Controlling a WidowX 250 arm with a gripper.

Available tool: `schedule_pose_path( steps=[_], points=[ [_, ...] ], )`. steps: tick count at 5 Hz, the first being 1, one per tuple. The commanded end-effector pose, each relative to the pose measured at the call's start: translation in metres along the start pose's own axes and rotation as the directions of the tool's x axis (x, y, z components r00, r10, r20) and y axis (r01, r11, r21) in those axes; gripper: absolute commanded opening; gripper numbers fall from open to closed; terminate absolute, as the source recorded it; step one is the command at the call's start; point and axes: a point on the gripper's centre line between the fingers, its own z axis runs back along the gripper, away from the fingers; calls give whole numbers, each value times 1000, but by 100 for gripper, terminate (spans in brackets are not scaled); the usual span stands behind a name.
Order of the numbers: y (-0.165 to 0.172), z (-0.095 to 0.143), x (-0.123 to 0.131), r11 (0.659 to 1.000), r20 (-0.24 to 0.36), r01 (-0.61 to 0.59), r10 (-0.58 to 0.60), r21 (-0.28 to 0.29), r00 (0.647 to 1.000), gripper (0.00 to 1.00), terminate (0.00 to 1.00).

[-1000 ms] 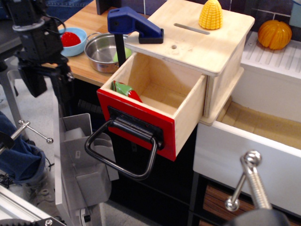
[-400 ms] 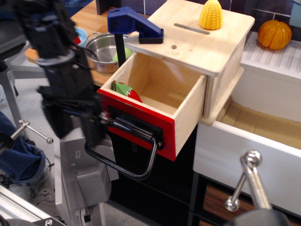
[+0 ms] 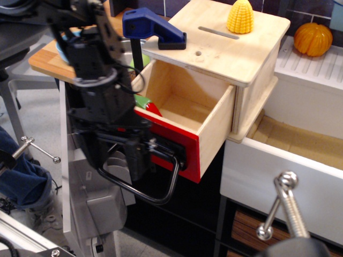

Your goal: Close drawer of box

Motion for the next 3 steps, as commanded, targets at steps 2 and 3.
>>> schedule_pose_path(
  steps=[2,3],
  points=[
    [-10,34,52,1000,114,-6,8,-17,993,100,0],
    [-8,41,73,1000,149,-5,4,8,989,100,0]
  ],
)
